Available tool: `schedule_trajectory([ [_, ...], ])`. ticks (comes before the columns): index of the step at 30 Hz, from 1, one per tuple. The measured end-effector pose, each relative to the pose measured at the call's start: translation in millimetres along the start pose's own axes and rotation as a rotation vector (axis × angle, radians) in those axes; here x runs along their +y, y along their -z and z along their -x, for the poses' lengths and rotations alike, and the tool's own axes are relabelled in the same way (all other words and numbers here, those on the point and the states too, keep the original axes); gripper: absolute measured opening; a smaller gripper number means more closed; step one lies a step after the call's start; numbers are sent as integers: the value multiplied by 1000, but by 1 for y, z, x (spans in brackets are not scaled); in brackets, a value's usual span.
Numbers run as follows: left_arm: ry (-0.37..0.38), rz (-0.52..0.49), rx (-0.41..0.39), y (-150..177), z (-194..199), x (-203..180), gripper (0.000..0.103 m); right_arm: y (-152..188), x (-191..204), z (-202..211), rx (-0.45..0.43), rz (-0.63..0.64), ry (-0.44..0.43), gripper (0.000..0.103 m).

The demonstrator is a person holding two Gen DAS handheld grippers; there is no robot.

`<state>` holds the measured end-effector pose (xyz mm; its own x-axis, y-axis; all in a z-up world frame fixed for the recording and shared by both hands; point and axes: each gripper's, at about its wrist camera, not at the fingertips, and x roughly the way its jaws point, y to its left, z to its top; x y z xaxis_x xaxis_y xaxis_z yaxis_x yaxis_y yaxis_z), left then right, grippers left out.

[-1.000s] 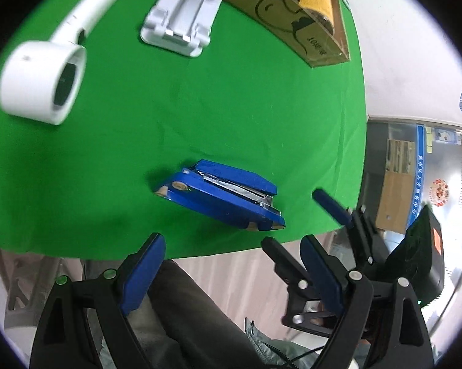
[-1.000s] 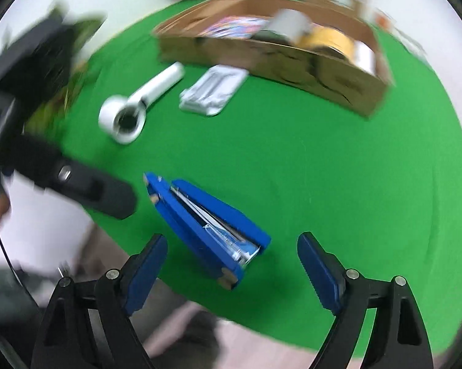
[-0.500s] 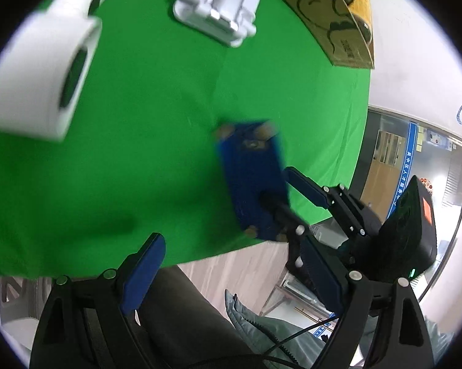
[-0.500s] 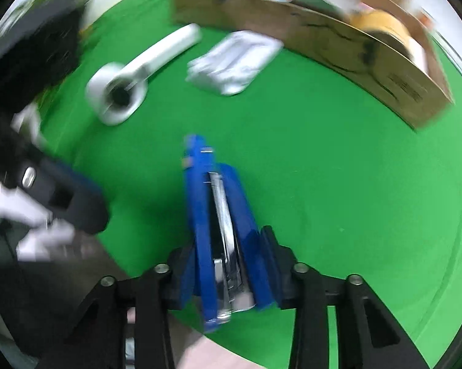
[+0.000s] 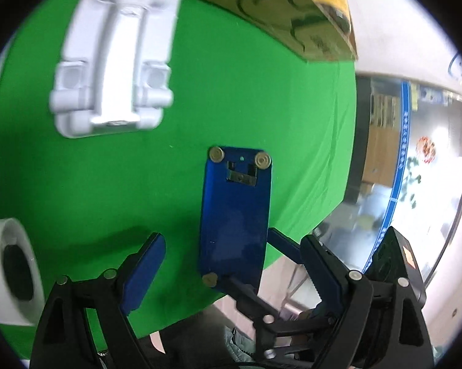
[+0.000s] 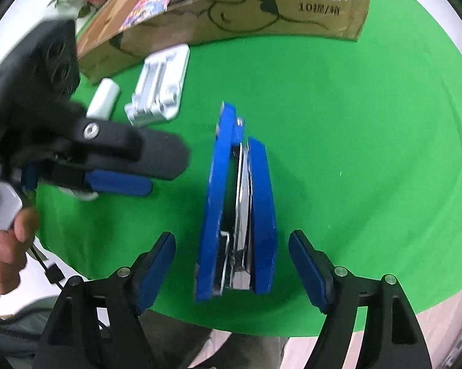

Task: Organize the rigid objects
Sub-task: 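Carry the stapler upright into the tray beside the board-game box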

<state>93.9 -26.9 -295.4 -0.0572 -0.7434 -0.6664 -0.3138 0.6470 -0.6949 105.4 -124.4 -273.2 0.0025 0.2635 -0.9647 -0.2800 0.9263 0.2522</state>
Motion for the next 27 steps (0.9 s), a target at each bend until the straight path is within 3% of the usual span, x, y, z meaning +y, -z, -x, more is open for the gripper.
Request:
schedule_trajectory([
  [1,-12,1,12,2,-4,0,88,1,1,-5,6,4,4,59],
  [2,-30,7,16,2,-7,-1,88,1,2,-11,10,13,27,52],
  [6,-66,47,25,5,-19,-1,88,3,-3,-17,4,-7,21,48],
  [13,-138,84,-27,5,-27,-22,87,7,-45,-31,105,-241,-315,46],
  [14,-148,83,-25,7,-32,-26,81,7,-51,-34,123,-263,-376,46],
  [15,-150,78,-16,8,-33,-28,62,8,-54,-34,127,-268,-400,46],
  [16,-194,67,0,10,-39,-38,59,8,-56,-33,128,-264,-419,46],
  [18,-252,55,-13,15,-41,-50,60,5,-61,-27,120,-238,-438,46],
  [22,-273,38,-133,24,-12,-89,60,-18,-53,7,66,-158,-472,46],
  [27,-319,-46,-338,28,62,-151,59,-66,-34,85,-95,-29,-513,46],
])
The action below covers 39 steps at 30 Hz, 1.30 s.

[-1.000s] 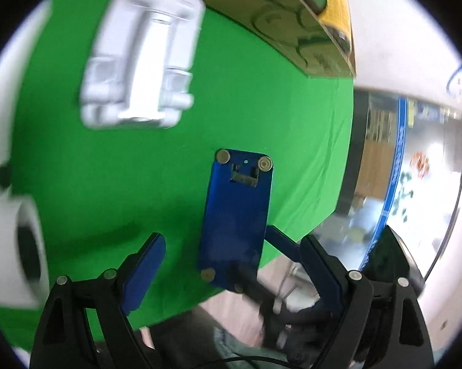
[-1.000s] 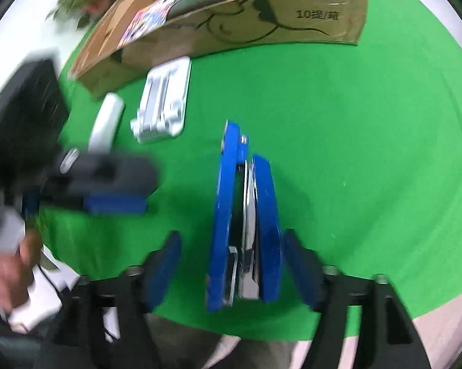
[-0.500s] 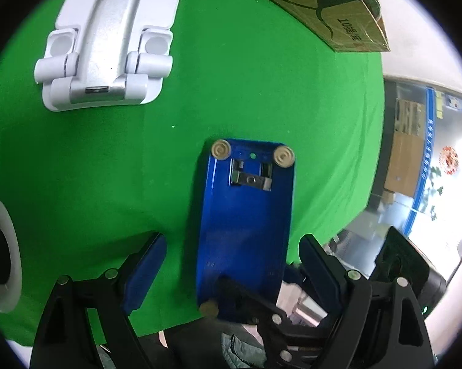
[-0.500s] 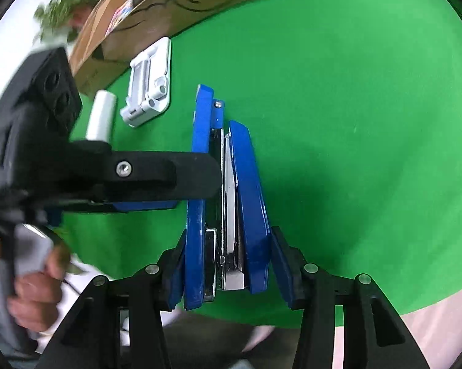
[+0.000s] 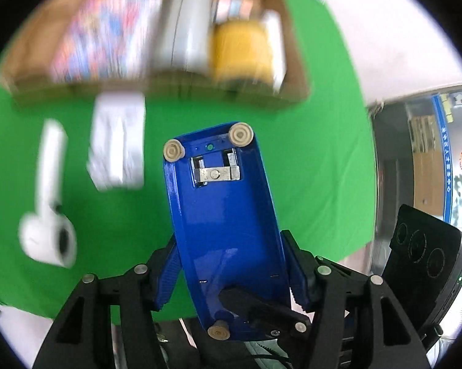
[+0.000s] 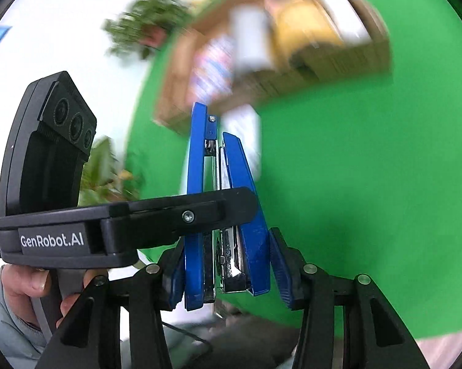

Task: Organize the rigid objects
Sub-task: 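Carry the stapler upright into the tray beside the board-game box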

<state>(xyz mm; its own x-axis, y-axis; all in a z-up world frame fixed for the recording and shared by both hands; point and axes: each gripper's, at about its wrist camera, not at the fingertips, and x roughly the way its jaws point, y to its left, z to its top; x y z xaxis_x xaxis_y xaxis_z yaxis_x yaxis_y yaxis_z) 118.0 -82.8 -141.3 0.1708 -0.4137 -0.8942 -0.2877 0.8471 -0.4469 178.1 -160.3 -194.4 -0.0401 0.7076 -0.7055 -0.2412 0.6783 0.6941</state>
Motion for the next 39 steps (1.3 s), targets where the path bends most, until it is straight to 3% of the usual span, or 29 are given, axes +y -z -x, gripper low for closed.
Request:
schedule_trajectory([
  [4,-4,-50,-162,-25,66,-17,59,-35,36,50,-109,95,-22,46],
  [11,-24,-94,-220,-49,102,-10,58,-76,83,57,-140,139,-12,46],
  [18,-29,-93,-171,-100,98,43,57,-124,115,8,-71,69,12,46],
  [27,9,-63,-70,-162,65,114,57,-179,114,-88,7,-36,49,46],
  [39,-16,-15,52,-189,8,158,57,-203,88,-173,104,-72,130,46],
])
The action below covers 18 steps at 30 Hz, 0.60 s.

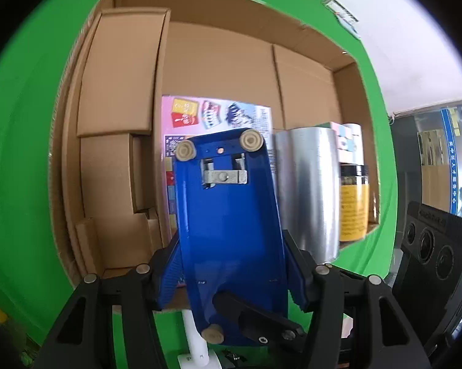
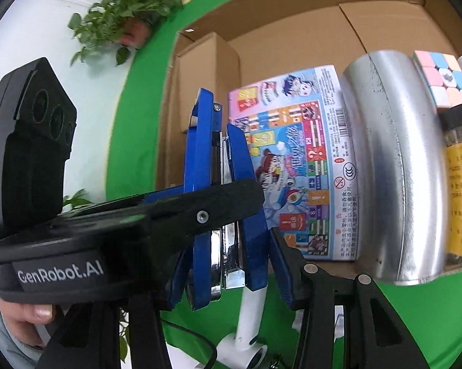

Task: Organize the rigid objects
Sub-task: 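Carry the stapler upright into the tray beside the board-game box, then open both tools and withdraw them from the tray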

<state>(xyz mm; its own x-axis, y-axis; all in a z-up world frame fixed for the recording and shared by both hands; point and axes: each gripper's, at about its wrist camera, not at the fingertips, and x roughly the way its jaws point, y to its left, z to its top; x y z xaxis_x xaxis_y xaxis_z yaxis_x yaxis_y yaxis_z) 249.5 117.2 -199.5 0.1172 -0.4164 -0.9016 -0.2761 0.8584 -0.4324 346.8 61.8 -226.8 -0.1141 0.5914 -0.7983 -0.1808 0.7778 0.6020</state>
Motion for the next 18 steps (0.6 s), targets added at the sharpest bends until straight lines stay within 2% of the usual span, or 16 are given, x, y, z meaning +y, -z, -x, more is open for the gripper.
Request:
schedule_trajectory([
  [3,-11,22,7,-3,-4,7,59,-5,-5,-13,12,-11,31,46],
  [6,-8,30,0,-7,-1,13,60,-13,-13,-23,18,-54,20,52],
  [9,4,31,-48,-8,18,16,60,-19,-14,-31,59,-65,9,70],
  [11,1,36,-94,-6,37,19,60,-19,-4,-29,75,-19,15,87],
  [12,-2,35,-119,-4,46,20,60,-18,1,-25,68,6,21,88],
  [15,-62,15,-218,6,77,19,61,-13,18,-6,20,102,49,93],
  [18,-189,-29,-347,19,105,7,69,-5,28,16,-37,169,118,98],
])
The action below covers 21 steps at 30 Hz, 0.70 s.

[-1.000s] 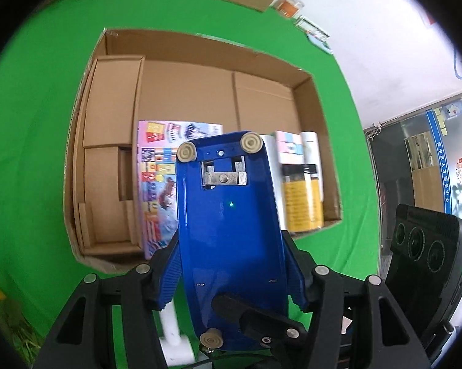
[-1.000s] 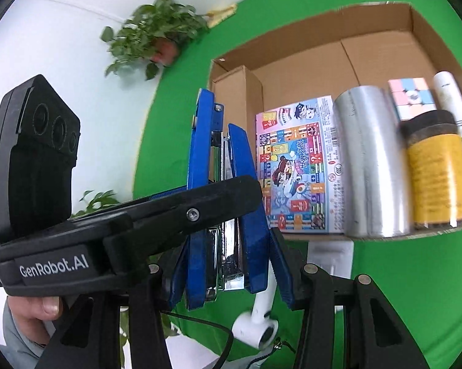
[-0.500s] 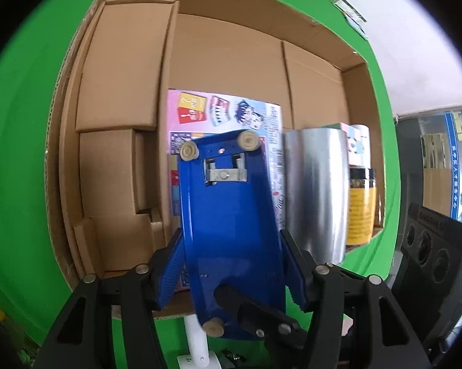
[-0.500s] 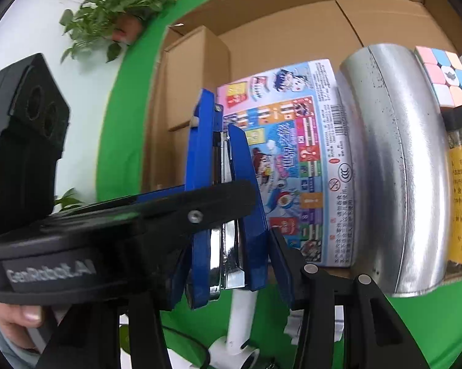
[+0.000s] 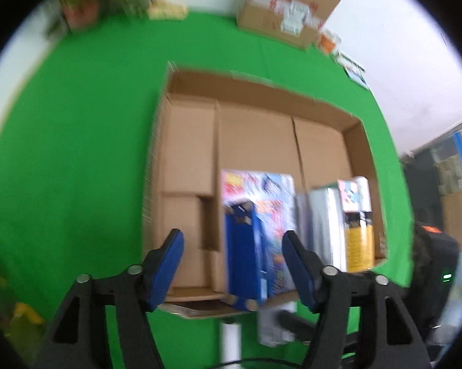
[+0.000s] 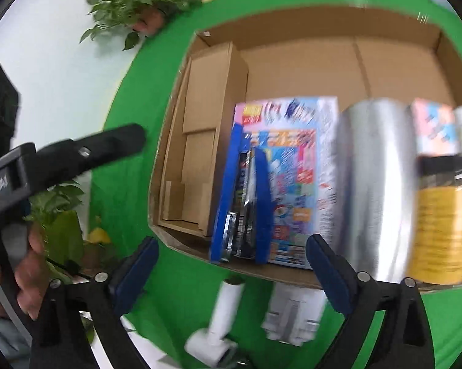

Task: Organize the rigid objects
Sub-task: 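Open both tools and withdraw them from the tray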

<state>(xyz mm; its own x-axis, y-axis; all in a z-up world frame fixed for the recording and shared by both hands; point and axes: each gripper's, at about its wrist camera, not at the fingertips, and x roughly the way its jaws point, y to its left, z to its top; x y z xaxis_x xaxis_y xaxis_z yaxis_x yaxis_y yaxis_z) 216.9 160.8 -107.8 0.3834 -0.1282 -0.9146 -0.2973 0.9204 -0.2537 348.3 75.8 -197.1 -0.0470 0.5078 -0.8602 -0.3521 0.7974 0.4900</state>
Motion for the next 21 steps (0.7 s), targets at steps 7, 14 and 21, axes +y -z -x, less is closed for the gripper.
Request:
schedule_trajectory([
  [7,-70,-84,-128,30,53,-49,59,25,4,73,-129,30,97,91],
  [14,-76,-58,-228,72,84,-104,10,89,-26,167,-288,36,148,76],
  [21,-158,-77,-333,115,112,-156,94,155,-55,229,-387,-12,197,102],
])
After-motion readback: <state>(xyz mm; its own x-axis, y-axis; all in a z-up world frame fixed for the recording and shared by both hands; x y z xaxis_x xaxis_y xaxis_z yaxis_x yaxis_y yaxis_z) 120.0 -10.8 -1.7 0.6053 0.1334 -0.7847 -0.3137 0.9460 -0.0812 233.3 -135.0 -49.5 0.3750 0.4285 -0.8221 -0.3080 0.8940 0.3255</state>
